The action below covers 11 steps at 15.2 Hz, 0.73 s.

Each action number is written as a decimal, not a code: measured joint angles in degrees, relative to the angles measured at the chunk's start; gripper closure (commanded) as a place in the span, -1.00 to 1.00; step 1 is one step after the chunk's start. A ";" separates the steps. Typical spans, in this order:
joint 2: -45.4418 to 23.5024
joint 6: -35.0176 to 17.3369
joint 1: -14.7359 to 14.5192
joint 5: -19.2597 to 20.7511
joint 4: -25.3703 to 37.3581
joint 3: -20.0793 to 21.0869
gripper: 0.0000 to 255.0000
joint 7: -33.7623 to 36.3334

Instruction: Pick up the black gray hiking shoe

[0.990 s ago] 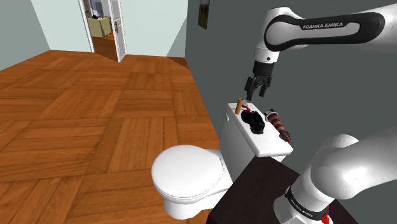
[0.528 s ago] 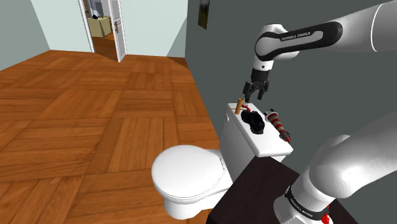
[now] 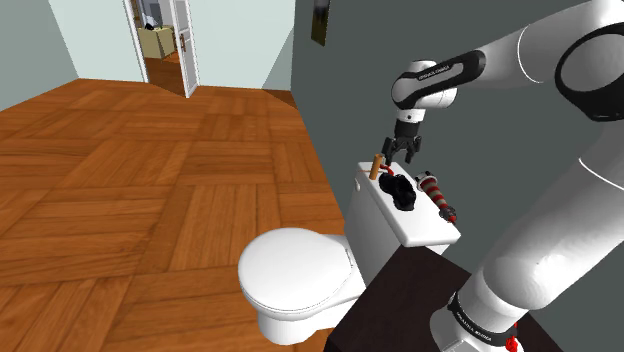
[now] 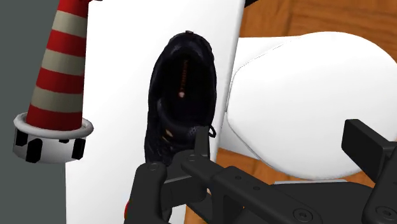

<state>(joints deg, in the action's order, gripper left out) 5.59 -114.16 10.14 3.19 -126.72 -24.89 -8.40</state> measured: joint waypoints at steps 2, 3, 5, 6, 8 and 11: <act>-4.23 -1.03 0.70 -1.68 2.61 -1.11 -1.00 -1.08; -6.00 -1.54 1.31 -2.38 3.55 -1.77 -1.00 -1.91; -10.26 -2.77 2.51 -4.33 5.87 -2.80 -1.00 -3.49; -12.42 -3.19 3.13 -5.40 7.20 -3.15 -1.00 -4.15; -14.67 -4.12 3.87 -6.52 8.09 -3.46 -1.00 -4.94; -16.33 -5.82 4.27 -7.42 7.79 -3.42 -1.00 -5.60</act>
<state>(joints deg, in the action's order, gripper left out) -10.74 -119.98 14.40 -4.23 -118.93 -28.31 -14.00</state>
